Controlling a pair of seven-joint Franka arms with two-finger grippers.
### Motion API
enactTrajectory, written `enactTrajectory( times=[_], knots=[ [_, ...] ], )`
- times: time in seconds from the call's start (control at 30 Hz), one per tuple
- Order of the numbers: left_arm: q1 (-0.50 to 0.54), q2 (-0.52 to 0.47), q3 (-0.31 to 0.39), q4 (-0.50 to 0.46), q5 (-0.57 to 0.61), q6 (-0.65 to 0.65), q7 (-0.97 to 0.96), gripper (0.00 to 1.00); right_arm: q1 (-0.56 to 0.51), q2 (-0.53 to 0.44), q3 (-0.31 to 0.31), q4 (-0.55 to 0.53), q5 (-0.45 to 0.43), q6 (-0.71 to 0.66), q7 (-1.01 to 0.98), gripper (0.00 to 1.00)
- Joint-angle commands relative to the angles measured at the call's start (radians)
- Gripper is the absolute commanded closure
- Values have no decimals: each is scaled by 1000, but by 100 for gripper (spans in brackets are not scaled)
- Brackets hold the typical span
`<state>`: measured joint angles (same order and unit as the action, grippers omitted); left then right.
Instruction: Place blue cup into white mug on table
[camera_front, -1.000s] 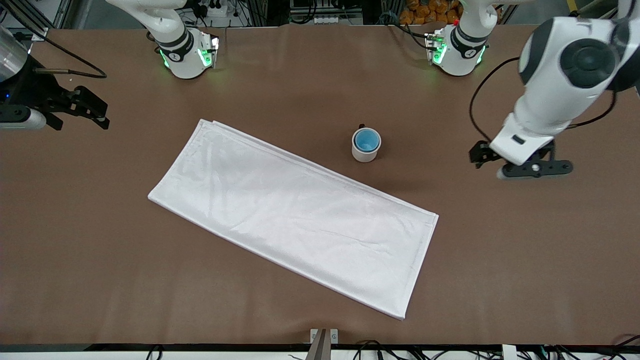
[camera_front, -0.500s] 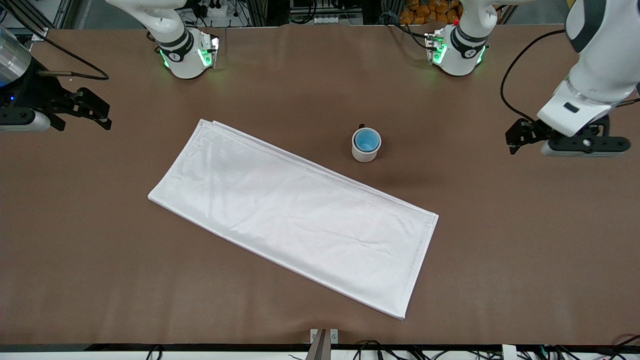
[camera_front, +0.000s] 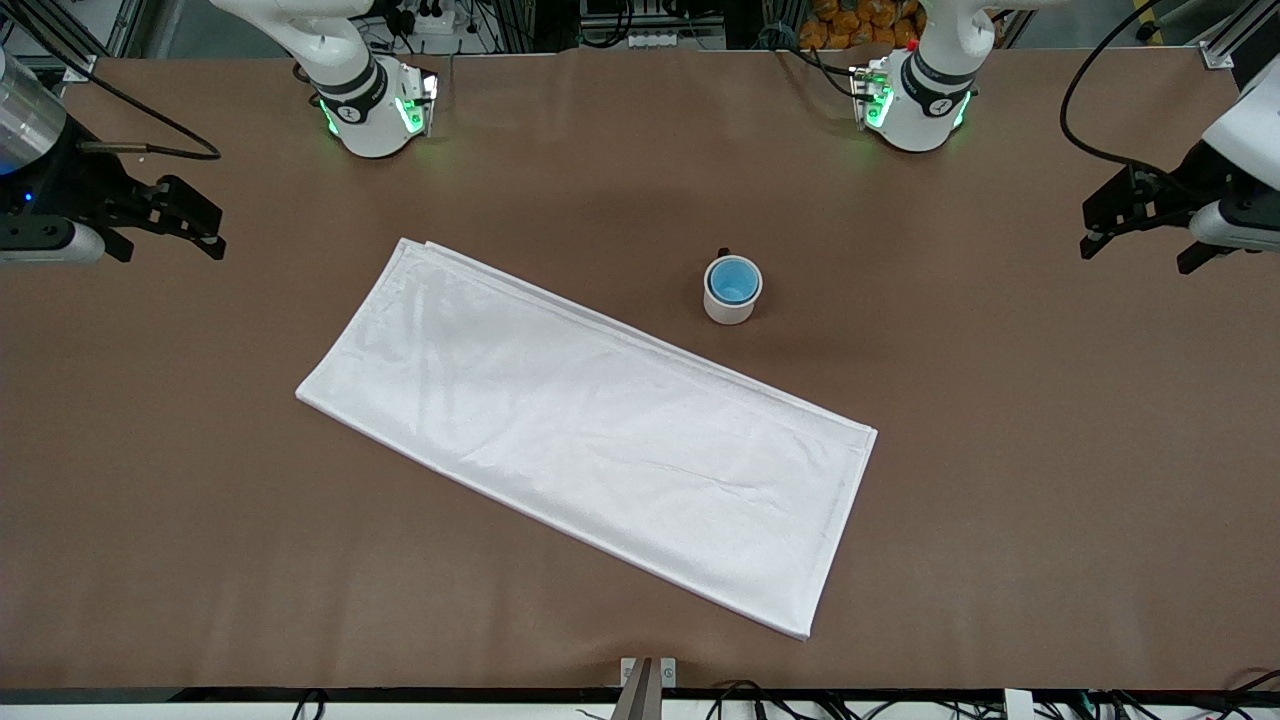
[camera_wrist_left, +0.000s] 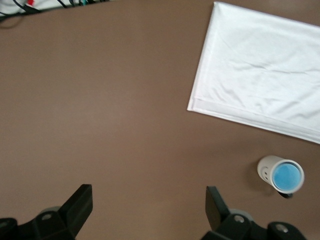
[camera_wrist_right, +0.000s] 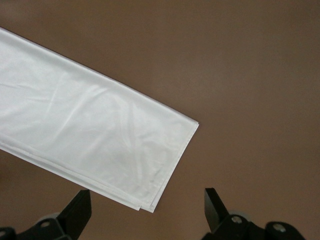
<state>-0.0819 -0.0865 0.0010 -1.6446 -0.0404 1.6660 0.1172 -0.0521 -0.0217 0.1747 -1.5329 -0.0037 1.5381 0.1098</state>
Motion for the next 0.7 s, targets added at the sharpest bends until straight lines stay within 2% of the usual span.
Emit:
enactTrajectory(
  times=[0.0, 0.17, 0.37, 0.47, 0.67],
  knots=[
    [-9, 34, 42, 45, -56, -65, 70, 0, 17, -24, -27, -23, 21, 2, -13, 0],
    [-13, 53, 44, 48, -49, -66, 107, 0, 60, -24, -70, -23, 21, 2, -13, 0],
    [-24, 60, 42, 55, 3, -65, 95, 0, 80, -24, -81, -23, 21, 2, -13, 0],
    [-25, 65, 44, 63, 10, -65, 41, 0, 106, -24, -112, -23, 21, 2, -13, 0],
    [-25, 79, 44, 80, 10, -65, -90, 0, 109, -23, -115, -23, 21, 2, -13, 0]
  ],
)
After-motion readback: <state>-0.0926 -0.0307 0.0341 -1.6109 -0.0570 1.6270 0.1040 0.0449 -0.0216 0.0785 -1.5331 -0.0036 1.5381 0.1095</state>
